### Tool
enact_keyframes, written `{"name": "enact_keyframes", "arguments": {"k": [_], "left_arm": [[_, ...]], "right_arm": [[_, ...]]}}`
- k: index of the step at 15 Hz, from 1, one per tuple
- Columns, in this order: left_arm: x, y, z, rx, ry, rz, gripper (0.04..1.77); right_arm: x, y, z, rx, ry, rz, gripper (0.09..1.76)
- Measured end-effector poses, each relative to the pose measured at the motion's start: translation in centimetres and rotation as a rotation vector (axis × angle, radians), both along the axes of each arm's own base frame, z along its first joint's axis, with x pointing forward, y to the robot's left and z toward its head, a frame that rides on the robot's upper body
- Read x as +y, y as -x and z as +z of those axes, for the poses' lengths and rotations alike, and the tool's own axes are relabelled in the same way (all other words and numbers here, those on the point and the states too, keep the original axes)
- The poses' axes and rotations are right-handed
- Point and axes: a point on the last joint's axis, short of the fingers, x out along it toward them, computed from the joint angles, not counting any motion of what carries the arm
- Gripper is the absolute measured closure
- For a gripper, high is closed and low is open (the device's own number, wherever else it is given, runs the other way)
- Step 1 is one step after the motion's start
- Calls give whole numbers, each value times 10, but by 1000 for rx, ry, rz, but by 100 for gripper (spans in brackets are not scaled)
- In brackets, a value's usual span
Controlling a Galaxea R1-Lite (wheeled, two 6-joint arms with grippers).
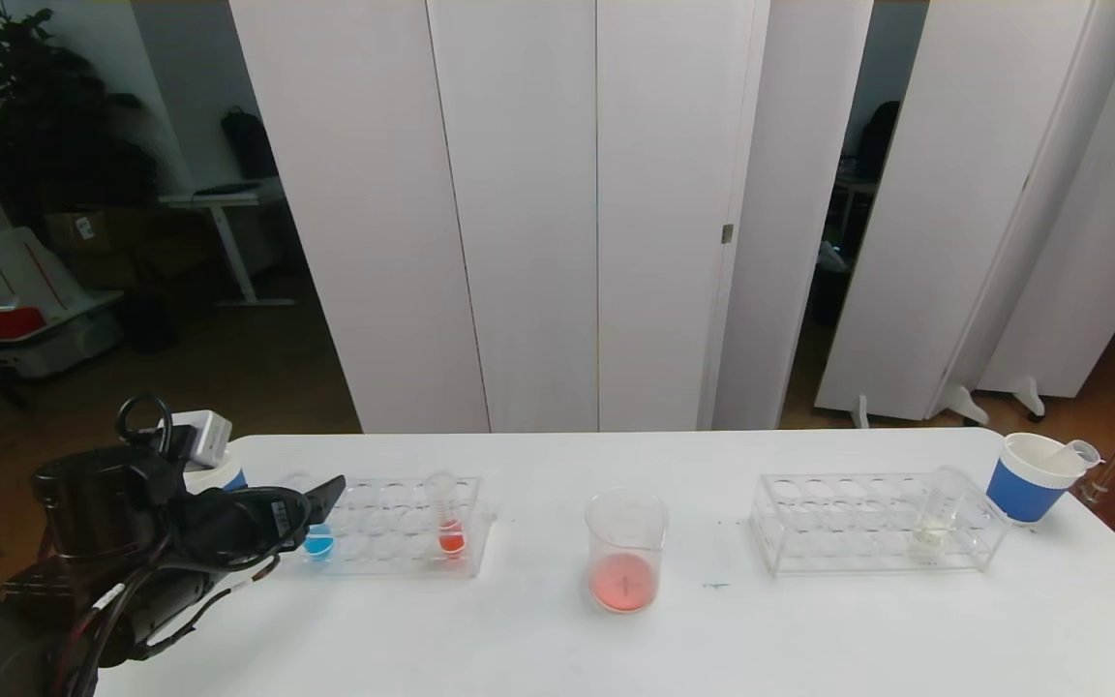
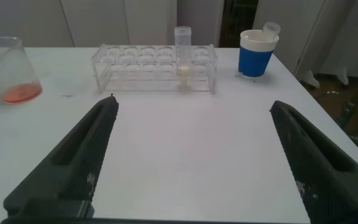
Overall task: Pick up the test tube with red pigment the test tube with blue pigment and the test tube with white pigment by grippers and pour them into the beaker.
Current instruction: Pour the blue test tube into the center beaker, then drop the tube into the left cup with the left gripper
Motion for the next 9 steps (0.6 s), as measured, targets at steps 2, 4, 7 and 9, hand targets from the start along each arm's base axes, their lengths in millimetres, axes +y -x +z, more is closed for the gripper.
{"name": "enact_keyframes", "arguments": {"k": [2, 4, 7, 9], "left_arm": [[1, -3, -3, 4, 0, 7, 9], [3, -6, -4, 6, -2, 15, 9], [11, -11, -5, 3, -1, 41, 9], [15, -12, -5, 0, -3, 56, 9]], "right_arm": [[0, 0, 0, 0, 0, 0, 10], [0, 0, 0, 0, 0, 0, 10], [0, 0, 0, 0, 0, 0, 10], [0, 0, 0, -1, 0, 0, 10]]}}
